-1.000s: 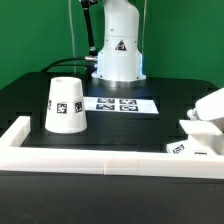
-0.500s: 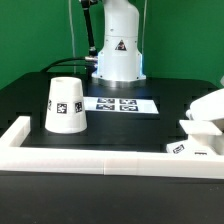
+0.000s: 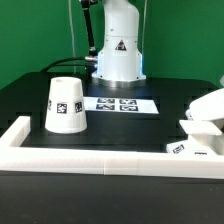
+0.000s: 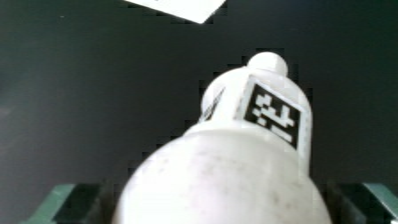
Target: Assemble lamp
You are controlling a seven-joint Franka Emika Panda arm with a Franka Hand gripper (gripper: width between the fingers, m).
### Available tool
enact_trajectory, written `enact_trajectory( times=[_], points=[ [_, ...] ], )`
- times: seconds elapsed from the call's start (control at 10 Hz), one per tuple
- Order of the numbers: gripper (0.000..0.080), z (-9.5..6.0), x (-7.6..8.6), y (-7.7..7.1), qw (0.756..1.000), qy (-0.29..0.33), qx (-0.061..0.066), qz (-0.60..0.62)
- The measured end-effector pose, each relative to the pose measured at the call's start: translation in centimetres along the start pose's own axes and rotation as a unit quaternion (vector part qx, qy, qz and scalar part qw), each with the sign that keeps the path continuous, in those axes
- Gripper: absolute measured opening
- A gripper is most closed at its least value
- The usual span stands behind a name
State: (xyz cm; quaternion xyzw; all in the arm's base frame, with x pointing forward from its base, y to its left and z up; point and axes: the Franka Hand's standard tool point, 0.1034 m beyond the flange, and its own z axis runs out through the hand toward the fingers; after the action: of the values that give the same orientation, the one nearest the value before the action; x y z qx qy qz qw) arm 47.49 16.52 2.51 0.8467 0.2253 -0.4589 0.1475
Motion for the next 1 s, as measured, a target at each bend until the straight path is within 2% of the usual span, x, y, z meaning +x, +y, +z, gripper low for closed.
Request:
enact_trajectory(
  times=[0.2, 0.4, 0.6, 0.7, 0.9, 1.0],
  points=[
    [0.0574, -0.8, -1.5, 1.1, 1.000, 0.004, 0.007, -0.018],
    [0.0576, -2.4, -4.2, 3.5, 0.999, 0.002, 0.023, -0.031],
    [0.0576, -3.4, -5.9, 5.5, 0.999, 0.004, 0.037, -0.029],
    [0.0576, -3.8, -6.3, 6.3, 0.999, 0.012, 0.041, -0.028],
    [0.0576, -4.1, -5.2, 6.5, 0.998, 0.047, 0.037, -0.023],
    [0.0576, -4.6, -4.5, 7.0, 0.995, 0.090, 0.033, -0.021]
  ],
)
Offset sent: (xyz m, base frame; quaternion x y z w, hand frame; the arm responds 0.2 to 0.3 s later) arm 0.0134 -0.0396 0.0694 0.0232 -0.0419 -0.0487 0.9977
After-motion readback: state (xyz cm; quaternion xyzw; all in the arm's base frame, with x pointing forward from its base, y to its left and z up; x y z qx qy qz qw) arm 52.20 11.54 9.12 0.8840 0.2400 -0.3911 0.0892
